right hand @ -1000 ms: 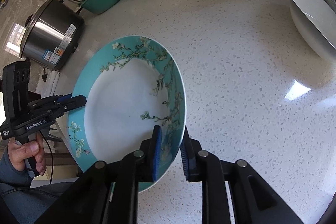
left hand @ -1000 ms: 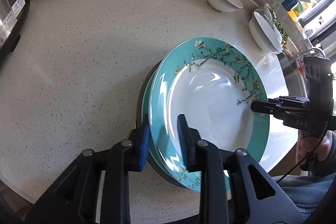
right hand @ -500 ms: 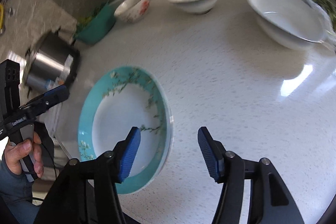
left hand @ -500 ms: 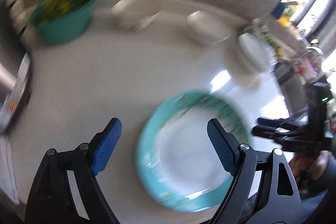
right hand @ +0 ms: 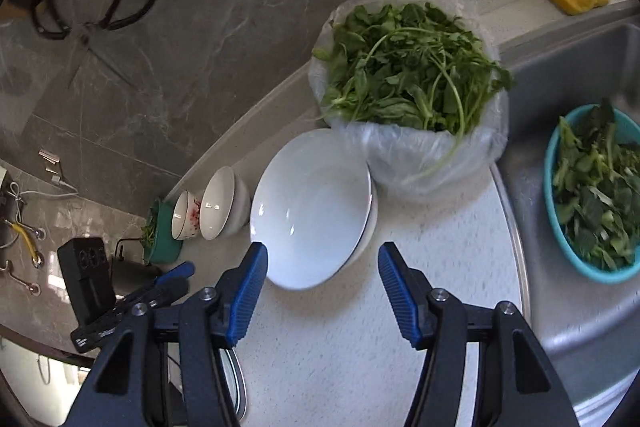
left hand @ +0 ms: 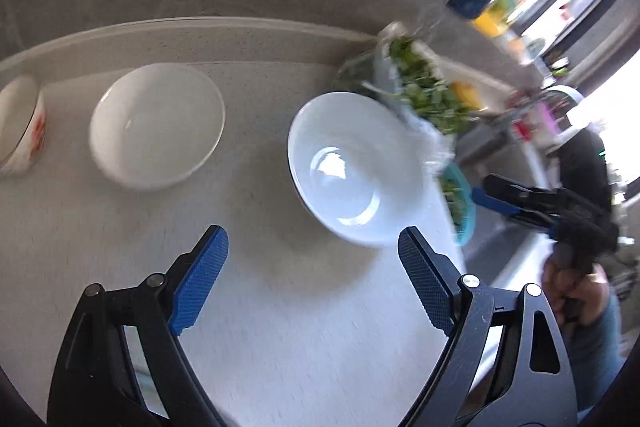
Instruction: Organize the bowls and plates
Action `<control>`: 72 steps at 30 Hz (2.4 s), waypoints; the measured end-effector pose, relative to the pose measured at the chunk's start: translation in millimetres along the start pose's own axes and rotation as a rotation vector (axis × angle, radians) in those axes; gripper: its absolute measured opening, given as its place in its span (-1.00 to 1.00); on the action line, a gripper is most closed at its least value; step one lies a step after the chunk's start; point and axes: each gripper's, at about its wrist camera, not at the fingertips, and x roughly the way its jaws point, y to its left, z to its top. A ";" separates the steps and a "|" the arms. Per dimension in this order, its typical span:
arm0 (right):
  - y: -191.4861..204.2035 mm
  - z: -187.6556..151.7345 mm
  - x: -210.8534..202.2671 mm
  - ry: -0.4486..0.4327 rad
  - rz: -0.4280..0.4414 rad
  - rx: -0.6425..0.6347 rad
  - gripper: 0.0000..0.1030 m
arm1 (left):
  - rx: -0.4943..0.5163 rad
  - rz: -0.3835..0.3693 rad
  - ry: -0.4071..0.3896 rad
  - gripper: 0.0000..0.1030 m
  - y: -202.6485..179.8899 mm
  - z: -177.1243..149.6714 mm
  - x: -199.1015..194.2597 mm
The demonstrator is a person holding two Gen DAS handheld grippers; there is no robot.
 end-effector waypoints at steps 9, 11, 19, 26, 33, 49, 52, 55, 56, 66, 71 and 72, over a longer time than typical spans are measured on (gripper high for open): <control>-34.3 19.9 55.1 0.146 0.046 0.078 0.12 | -0.041 0.007 0.120 0.14 8.5 34.5 77.3; -37.1 22.2 63.4 0.154 0.053 0.079 0.10 | -0.049 0.006 0.140 0.02 10.5 34.8 90.8; -35.2 28.0 80.7 0.166 0.060 0.061 -0.35 | -0.085 0.006 0.120 -0.40 22.6 43.3 108.7; -34.5 25.9 77.9 0.152 0.020 0.053 -0.67 | -0.097 0.017 0.124 -0.60 35.8 47.6 117.2; -27.9 26.4 79.7 0.152 -0.015 0.032 -0.69 | -0.084 0.047 0.122 -0.67 35.6 43.7 120.6; 2.6 -12.8 37.8 0.169 0.003 -0.018 -0.68 | -0.092 0.032 0.087 -0.67 4.8 -18.2 58.8; 7.5 -33.6 29.6 0.191 0.017 -0.022 -0.68 | -0.090 0.040 0.082 -0.67 -0.5 -42.5 39.6; 9.5 -56.7 23.9 0.220 0.027 -0.023 -0.69 | -0.097 0.051 0.092 -0.67 -6.0 -75.6 26.4; 11.4 -60.9 24.6 0.228 0.027 -0.026 -0.69 | -0.097 0.056 0.100 -0.67 -9.2 -88.1 23.2; -2.7 -105.6 18.0 0.301 0.000 -0.020 -0.67 | -0.081 0.078 0.168 -0.67 -16.9 -172.5 33.4; -6.7 -113.7 13.9 0.304 0.001 -0.027 -0.67 | -0.075 0.087 0.170 -0.67 -18.3 -182.4 35.9; -7.8 -115.7 14.5 0.304 -0.001 -0.031 -0.67 | -0.073 0.090 0.170 -0.67 -18.7 -183.6 37.0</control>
